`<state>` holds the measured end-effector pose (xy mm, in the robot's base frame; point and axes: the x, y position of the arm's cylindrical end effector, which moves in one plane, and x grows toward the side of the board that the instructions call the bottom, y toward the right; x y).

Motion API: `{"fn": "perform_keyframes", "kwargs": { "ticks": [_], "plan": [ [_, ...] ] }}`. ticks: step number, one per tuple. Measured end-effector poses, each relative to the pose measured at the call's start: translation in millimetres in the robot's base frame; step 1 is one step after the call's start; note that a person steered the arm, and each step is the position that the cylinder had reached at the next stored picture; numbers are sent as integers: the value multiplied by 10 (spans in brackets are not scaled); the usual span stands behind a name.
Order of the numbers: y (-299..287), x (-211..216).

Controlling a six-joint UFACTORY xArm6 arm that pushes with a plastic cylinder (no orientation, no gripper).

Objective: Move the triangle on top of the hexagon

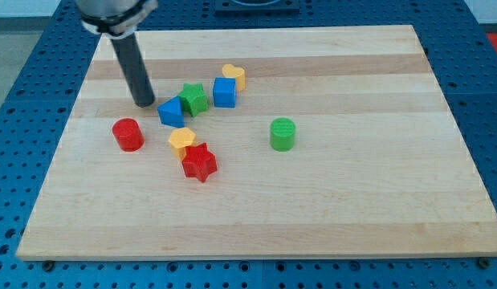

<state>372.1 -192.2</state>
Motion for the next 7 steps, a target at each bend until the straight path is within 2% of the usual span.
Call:
{"fn": "perform_keyframes", "kwargs": {
  "ticks": [1,3,6,7],
  "plan": [
    [0,0],
    [334,416],
    [337,1090],
    [155,1150]
  ]
}}
